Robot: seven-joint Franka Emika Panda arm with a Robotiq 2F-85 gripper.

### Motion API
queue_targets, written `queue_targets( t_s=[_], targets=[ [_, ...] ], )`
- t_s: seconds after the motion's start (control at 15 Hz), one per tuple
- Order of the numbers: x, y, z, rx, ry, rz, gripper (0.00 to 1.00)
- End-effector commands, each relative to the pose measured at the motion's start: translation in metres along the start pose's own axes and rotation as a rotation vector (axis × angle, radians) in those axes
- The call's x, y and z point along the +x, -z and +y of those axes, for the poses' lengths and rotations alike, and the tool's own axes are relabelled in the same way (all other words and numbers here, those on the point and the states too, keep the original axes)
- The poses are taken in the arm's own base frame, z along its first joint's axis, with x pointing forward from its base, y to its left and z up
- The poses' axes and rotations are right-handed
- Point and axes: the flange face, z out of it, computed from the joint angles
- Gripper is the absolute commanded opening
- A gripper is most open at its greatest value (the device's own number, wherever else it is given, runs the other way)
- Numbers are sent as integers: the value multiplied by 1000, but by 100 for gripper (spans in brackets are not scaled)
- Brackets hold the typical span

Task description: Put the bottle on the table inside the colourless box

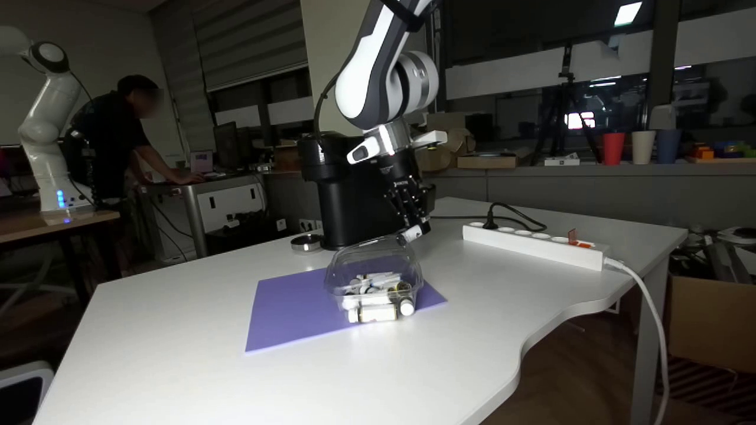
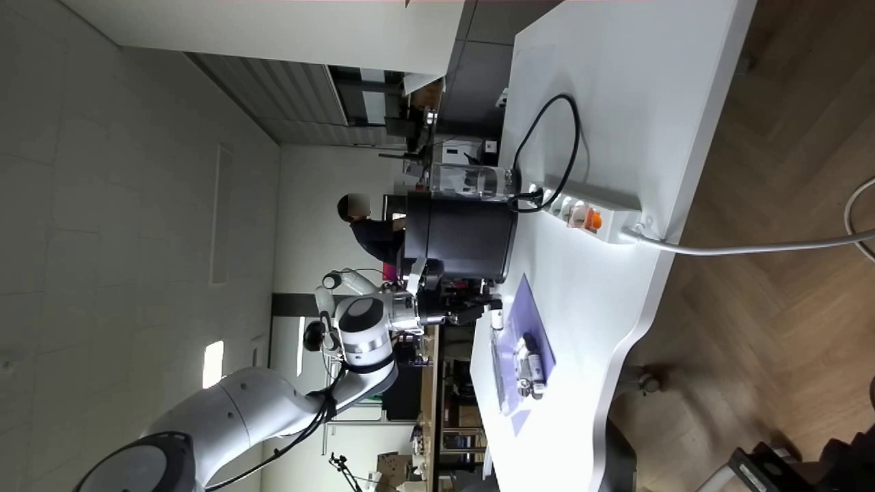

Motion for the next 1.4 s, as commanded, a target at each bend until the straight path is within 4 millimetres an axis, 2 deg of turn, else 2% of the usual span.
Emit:
queue_targets(
  t_s=[0.0,0.07,0.13,0.4,0.47,0.53,0.73,1.0,1.33],
  targets=[
    [16,17,-11,17,-8,46,7],
    [22,18,-12,20,-7,63,7],
    [37,12,-9,26,-6,82,7],
    [57,16,-14,50,4,157,7],
    [60,15,-15,55,9,162,52],
    [62,16,-14,62,5,166,53],
    [62,18,-13,47,-11,170,72],
    [53,27,-8,-11,-38,164,98],
    [35,50,7,-125,-101,130,100]
  ],
)
